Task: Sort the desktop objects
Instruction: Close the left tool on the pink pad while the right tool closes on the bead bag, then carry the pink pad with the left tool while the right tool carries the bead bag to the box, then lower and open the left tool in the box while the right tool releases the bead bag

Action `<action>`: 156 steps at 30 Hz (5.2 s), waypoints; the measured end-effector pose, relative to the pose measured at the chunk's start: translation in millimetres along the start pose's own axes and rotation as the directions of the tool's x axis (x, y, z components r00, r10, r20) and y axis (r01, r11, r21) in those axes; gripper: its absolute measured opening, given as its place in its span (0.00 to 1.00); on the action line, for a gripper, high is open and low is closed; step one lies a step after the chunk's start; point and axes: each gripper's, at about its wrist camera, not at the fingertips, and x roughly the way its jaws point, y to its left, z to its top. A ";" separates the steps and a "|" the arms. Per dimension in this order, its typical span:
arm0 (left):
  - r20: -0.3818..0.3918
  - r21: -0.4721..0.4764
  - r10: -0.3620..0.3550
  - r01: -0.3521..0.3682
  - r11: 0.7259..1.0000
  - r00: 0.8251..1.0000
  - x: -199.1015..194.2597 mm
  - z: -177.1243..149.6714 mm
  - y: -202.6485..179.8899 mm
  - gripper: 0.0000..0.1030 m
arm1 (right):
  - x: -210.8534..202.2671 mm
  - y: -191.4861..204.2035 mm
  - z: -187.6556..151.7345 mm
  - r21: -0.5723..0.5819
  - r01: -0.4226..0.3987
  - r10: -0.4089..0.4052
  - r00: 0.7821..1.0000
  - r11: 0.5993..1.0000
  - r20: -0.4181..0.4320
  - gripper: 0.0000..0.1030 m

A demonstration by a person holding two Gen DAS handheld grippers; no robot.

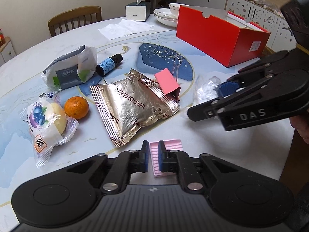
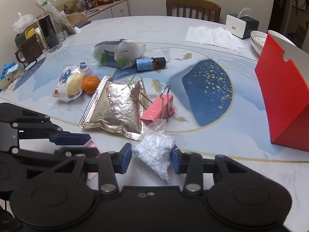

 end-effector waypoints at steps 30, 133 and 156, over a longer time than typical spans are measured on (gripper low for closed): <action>-0.068 0.542 -0.240 0.238 0.806 0.968 -6.8 4.2 -14.7 0.76 | -29.4 -22.7 -17.7 0.077 0.005 -0.006 1.000 0.997 0.011 0.38; 0.054 0.290 -0.094 0.074 0.954 0.994 123.0 284.5 -206.8 0.53 | -65.3 -344.8 84.4 0.027 0.082 -0.082 0.997 0.996 0.012 0.38; -0.219 0.232 -0.058 0.110 0.966 0.974 210.7 289.5 -218.7 0.53 | 10.6 -359.3 86.0 0.022 0.091 -0.083 0.968 0.996 -0.238 0.38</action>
